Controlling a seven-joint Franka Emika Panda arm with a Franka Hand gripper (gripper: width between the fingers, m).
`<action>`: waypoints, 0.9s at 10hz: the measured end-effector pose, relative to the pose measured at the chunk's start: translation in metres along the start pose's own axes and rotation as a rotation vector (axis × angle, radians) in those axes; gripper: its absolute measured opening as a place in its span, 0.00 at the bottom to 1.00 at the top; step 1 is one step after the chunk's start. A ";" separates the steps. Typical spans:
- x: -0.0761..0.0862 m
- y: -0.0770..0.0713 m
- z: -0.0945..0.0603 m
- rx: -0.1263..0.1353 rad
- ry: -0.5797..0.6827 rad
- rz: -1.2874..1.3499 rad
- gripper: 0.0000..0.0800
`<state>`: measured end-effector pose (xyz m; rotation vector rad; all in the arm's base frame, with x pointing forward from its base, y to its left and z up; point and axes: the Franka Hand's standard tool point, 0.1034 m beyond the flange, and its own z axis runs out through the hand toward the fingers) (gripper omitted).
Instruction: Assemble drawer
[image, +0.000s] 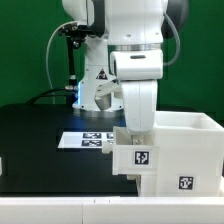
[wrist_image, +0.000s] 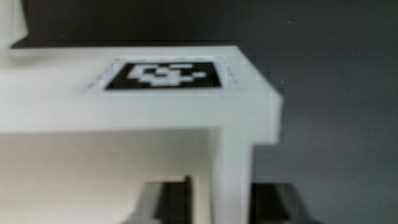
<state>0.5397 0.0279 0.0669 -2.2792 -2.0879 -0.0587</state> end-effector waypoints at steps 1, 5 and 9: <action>0.000 0.003 -0.011 -0.007 -0.011 -0.004 0.32; -0.010 0.016 -0.059 -0.023 -0.044 -0.041 0.80; -0.046 0.065 -0.050 -0.043 0.066 -0.077 0.81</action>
Offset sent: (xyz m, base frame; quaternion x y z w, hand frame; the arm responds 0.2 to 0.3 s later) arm 0.0111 -0.0082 0.0451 0.0189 -0.0423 0.0049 0.9989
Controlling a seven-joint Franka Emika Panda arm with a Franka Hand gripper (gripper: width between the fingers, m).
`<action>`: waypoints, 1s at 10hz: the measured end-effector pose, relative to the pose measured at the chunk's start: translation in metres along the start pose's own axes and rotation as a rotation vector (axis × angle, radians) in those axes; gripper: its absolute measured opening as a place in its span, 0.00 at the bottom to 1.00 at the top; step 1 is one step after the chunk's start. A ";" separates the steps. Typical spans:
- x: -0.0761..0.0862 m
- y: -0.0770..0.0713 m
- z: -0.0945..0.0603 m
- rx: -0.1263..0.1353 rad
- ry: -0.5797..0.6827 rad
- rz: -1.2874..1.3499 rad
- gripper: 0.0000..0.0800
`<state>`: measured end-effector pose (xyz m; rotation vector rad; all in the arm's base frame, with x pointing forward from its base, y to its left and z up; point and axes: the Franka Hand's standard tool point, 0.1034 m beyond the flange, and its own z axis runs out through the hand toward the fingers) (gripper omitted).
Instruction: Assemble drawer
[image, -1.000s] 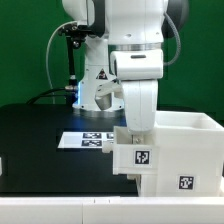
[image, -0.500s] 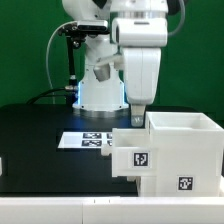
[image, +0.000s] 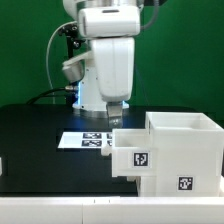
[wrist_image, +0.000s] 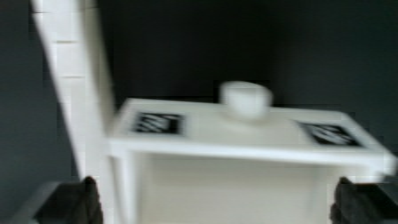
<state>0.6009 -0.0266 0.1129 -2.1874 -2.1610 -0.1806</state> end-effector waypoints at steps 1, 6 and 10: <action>-0.008 0.000 0.003 0.001 0.028 -0.003 0.81; -0.044 -0.029 0.036 0.033 0.192 0.062 0.81; -0.013 -0.040 0.050 0.060 0.207 0.113 0.81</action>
Offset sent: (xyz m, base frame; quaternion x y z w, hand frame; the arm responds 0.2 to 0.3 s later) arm 0.0062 0.0035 -0.0030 0.0018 0.1609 -0.0073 0.9869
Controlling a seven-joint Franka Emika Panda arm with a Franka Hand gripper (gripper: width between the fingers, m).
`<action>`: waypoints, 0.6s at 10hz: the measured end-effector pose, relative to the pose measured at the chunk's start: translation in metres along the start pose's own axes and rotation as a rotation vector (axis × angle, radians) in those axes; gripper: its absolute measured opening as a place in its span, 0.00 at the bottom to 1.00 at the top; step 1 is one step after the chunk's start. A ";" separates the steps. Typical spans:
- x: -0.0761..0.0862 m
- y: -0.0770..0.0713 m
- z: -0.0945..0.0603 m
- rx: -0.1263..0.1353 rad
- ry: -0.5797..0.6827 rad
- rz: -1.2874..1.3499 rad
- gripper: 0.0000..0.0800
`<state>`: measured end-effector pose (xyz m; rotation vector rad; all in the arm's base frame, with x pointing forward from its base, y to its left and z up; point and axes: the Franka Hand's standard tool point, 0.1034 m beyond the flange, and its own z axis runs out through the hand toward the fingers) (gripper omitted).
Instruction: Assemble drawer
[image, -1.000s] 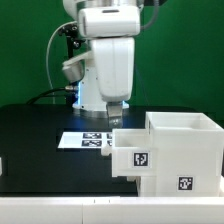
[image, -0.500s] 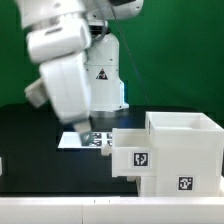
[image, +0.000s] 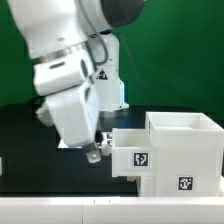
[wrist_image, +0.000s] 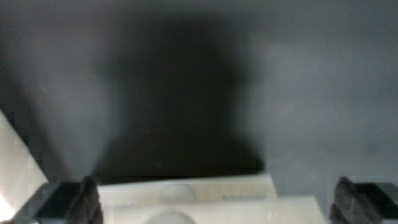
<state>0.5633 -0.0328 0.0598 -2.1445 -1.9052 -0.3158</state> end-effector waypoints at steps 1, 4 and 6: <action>0.010 -0.005 0.008 0.000 0.001 0.001 0.81; 0.050 -0.014 0.024 -0.006 0.010 0.052 0.81; 0.060 -0.017 0.030 -0.028 0.007 0.045 0.81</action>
Offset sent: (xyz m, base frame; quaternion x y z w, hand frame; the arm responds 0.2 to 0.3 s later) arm -0.0094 0.0602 0.0014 -0.0306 0.0089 0.0273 0.9991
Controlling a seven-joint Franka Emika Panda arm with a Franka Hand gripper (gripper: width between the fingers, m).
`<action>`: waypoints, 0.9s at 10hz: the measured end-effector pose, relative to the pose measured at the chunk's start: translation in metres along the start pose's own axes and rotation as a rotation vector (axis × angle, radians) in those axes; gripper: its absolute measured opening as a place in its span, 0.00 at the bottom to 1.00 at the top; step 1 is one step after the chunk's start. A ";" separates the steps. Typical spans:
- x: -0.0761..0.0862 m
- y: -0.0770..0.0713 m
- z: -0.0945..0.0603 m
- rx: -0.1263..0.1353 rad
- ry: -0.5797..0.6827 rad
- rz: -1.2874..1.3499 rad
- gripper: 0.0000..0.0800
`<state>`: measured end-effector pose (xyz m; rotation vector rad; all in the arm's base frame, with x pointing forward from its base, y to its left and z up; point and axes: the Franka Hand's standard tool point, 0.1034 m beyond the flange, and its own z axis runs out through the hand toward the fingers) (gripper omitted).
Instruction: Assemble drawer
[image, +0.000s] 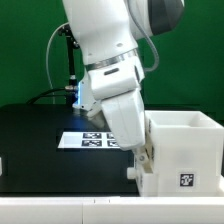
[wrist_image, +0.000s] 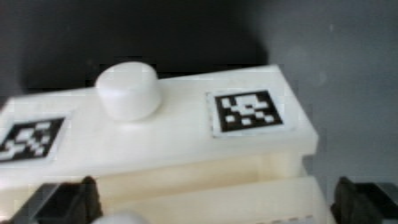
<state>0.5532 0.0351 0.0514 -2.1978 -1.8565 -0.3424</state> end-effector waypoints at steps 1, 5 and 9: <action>-0.001 0.000 0.000 -0.006 -0.002 0.004 0.81; -0.012 0.003 -0.006 -0.002 -0.009 0.014 0.81; -0.027 0.006 -0.012 -0.005 -0.011 0.033 0.81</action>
Offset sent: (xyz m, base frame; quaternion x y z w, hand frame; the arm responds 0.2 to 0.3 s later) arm 0.0052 -0.0155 0.0017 0.0079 -0.0138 -0.0135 0.9998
